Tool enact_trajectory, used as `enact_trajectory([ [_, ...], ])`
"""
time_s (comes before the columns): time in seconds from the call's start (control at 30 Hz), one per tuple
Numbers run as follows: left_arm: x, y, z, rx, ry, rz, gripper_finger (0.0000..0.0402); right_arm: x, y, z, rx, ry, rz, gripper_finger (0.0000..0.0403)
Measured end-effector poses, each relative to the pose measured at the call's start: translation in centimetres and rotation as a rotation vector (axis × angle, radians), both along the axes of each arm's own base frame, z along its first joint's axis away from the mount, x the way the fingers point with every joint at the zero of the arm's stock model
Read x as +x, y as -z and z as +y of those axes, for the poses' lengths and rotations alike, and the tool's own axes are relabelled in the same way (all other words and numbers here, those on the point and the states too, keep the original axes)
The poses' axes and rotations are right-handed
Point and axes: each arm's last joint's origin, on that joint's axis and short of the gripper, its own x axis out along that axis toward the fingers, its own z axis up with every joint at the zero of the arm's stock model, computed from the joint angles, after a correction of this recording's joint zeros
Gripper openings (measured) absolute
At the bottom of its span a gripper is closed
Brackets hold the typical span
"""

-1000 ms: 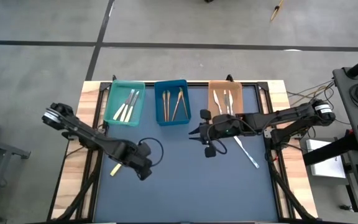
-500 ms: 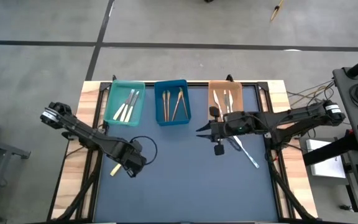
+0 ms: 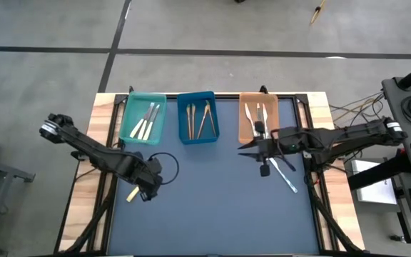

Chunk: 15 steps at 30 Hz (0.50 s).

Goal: Sort silverware by color (type)
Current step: Put the yellow knife into the green bin

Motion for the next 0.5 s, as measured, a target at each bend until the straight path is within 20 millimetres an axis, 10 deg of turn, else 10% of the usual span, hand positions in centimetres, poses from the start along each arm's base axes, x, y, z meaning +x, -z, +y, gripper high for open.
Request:
enact_trajectory([
  [0.5, -1.1, -0.4, 0.8, 0.044, 0.001, -0.056, 0.0121, -0.7, 0.1, -0.1, 0.019, 0.006, -0.010, 0.0072],
])
